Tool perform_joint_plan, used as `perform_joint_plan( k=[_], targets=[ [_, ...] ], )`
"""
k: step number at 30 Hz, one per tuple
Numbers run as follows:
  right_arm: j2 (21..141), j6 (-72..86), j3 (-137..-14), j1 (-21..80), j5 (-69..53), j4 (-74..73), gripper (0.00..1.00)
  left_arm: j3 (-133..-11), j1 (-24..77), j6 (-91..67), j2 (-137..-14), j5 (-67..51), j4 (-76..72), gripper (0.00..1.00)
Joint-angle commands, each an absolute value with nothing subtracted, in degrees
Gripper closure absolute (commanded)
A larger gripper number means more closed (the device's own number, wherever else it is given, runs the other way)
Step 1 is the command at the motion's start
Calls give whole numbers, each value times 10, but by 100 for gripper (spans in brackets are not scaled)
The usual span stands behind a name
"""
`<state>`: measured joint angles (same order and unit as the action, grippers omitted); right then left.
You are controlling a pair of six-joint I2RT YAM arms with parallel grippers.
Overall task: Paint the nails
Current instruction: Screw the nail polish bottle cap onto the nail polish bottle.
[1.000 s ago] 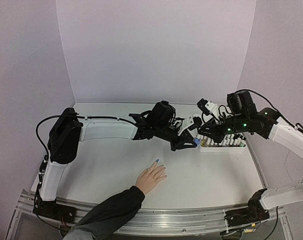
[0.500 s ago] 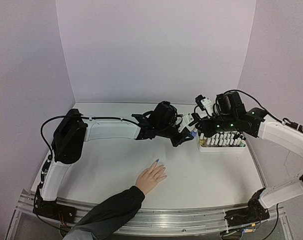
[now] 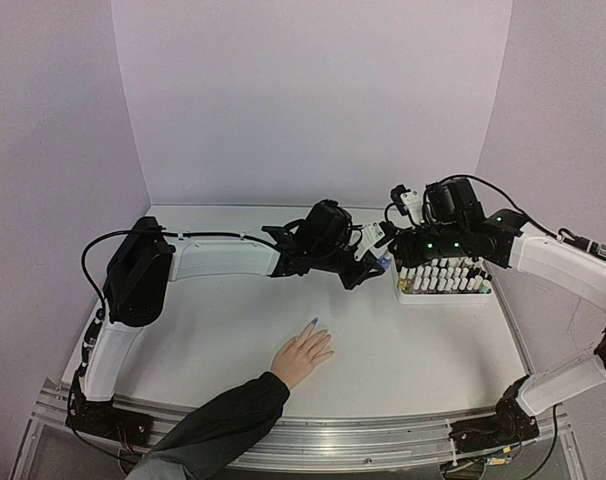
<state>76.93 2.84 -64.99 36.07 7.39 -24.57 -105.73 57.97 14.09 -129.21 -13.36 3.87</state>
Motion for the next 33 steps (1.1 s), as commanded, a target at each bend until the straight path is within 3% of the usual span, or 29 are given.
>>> perform_joint_plan(
  k=[1, 4, 9, 15, 16, 17, 18, 25, 29, 31, 33],
  targets=[
    [770, 27, -675, 369, 41, -247, 70, -1085, 593, 158, -1270, -194, -26, 100],
    [755, 20, -672, 368, 48, -248, 57, -1064, 589, 157, -1260, -206, -27, 100],
    [734, 5, -666, 368, 48, -256, 49, -1047, 585, 160, -1251, -225, -28, 100],
    [699, -30, -648, 360, 40, -280, 28, -1037, 580, 167, -1244, -277, -24, 100],
    [691, -39, -644, 354, 22, -286, 22, -1036, 579, 169, -1243, -294, -22, 100],
    [684, -51, -642, 352, 8, -293, 8, -1036, 578, 170, -1242, -306, -18, 100],
    [678, -63, -639, 348, 5, -307, 6, -1036, 577, 171, -1241, -321, -15, 100],
    [619, -183, -647, 315, -190, -395, 5, -1040, 576, 186, -1238, -405, 28, 100],
    [598, -242, -643, 314, -214, -422, 10, -1041, 575, 213, -1235, -437, 49, 100],
    [597, -270, -643, 314, -238, -431, 15, -1045, 576, 229, -1235, -455, 63, 100],
    [609, -295, -648, 315, -259, -443, 27, -1049, 575, 236, -1235, -469, 71, 100]
  ],
)
